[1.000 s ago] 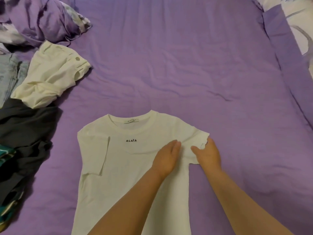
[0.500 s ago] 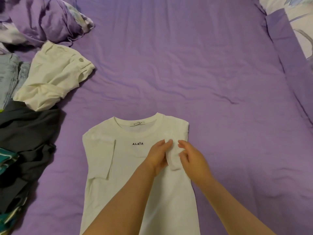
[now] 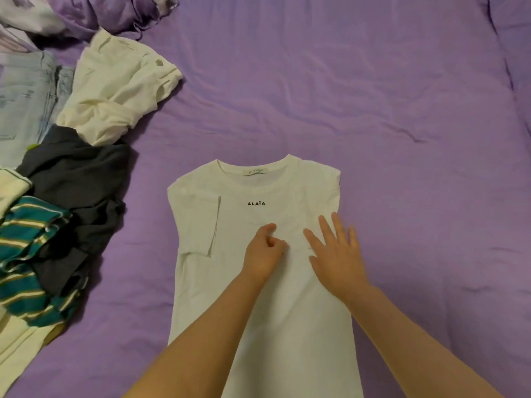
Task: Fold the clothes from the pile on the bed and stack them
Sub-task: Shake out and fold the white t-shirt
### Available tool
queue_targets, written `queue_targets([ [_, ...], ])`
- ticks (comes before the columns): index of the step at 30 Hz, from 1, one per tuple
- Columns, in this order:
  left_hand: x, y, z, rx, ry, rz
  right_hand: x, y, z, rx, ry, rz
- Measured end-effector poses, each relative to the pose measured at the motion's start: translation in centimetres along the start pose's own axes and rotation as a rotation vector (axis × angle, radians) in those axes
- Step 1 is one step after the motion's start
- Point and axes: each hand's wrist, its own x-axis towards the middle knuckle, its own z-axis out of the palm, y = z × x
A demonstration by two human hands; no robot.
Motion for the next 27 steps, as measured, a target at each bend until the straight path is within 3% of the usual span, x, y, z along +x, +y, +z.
queue_targets([
  [4, -4.2, -3.6, -1.3, 0.258, -0.020, 0.134, -5.0, -3.2, 0.5, 0.144, 0.166, -0.091],
  [12, -12.0, -11.3, -4.3, 0.623, -0.155, 0.259, -13.4, -7.8, 5.2, 0.267, -0.107, -0.107],
  [22, -18.7, -17.8, -5.5, 0.984, -0.374, 0.423, -21.2, -11.7, 8.4, 0.276, -0.236, -0.135],
  [27, -20.5, -20.5, -5.0, 1.126, -0.381, 0.369, -24.1, -12.7, 9.7, 0.276, -0.296, -0.111],
])
